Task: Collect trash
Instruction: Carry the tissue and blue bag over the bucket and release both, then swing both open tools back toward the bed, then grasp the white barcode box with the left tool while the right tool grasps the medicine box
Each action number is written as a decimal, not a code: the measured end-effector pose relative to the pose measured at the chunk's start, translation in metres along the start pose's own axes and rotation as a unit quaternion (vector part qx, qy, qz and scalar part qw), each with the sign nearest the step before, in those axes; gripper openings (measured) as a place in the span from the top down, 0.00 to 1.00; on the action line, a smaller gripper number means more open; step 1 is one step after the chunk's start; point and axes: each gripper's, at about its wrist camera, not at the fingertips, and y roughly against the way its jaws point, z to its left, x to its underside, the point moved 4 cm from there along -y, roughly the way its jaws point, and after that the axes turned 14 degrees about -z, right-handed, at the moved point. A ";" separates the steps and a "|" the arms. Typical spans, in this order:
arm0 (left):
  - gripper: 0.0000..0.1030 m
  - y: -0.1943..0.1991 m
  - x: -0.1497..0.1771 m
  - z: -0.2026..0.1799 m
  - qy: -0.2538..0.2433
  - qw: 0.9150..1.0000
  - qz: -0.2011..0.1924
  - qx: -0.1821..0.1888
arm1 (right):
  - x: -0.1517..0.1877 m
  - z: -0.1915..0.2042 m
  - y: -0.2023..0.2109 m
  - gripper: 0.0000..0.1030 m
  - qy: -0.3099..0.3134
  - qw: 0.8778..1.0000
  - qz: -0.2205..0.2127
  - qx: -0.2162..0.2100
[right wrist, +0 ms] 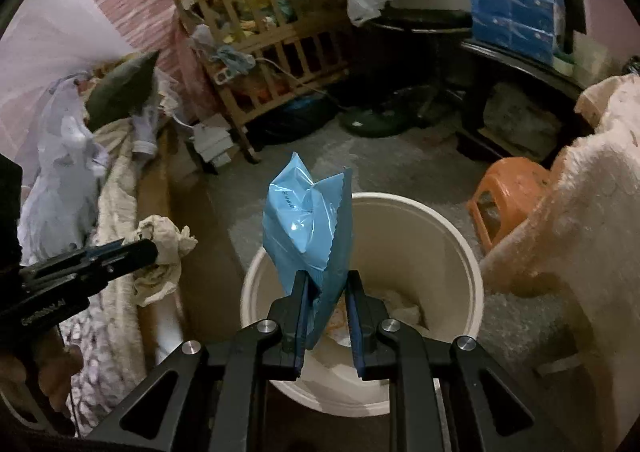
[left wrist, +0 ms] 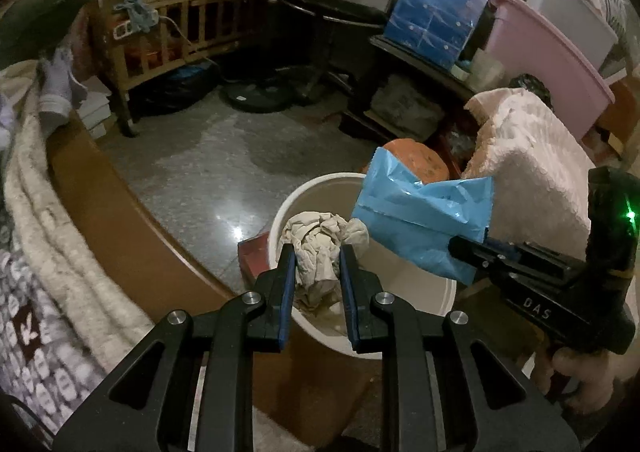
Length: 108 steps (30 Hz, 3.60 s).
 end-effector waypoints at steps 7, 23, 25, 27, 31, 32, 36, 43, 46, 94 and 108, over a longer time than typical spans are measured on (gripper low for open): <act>0.81 -0.012 0.004 -0.006 0.000 1.000 0.008 0.007 | 0.006 -0.013 -0.007 0.84 -0.015 1.000 0.012 0.011; 0.44 0.002 0.004 0.023 0.051 0.999 0.000 0.008 | 0.016 0.005 -0.022 0.65 0.006 0.999 0.041 0.025; 0.44 0.010 0.005 0.031 0.048 0.999 -0.006 -0.009 | 0.016 0.013 -0.024 0.65 0.009 0.999 0.043 0.019; 0.44 0.016 0.007 0.040 0.045 0.999 -0.012 -0.026 | 0.017 0.021 -0.025 0.65 0.015 0.999 0.043 0.014; 0.44 0.029 0.012 0.058 0.041 0.997 -0.020 -0.058 | 0.017 0.040 -0.028 0.65 0.027 0.999 0.044 0.002; 0.44 0.033 0.013 0.063 0.041 0.997 -0.022 -0.065 | 0.016 0.045 -0.028 0.64 0.030 0.999 0.044 -0.001; 0.44 0.047 0.018 0.083 0.043 0.995 -0.028 -0.089 | 0.015 0.067 -0.028 0.62 0.042 0.998 0.041 -0.015; 0.44 0.075 0.027 0.116 0.049 0.989 -0.042 -0.130 | 0.015 0.112 -0.026 0.62 0.073 0.996 0.040 -0.045; 0.44 0.091 0.033 0.132 0.052 0.987 -0.047 -0.148 | 0.014 0.132 -0.026 0.61 0.086 0.994 0.038 -0.060; 0.44 0.245 0.136 0.472 0.206 0.934 -0.007 -0.292 | 0.091 0.564 -0.183 0.35 0.376 0.853 0.140 -0.334; 0.72 0.275 0.133 0.426 0.207 0.929 -0.052 -0.304 | 0.087 0.525 -0.130 0.53 0.335 0.871 0.105 -0.343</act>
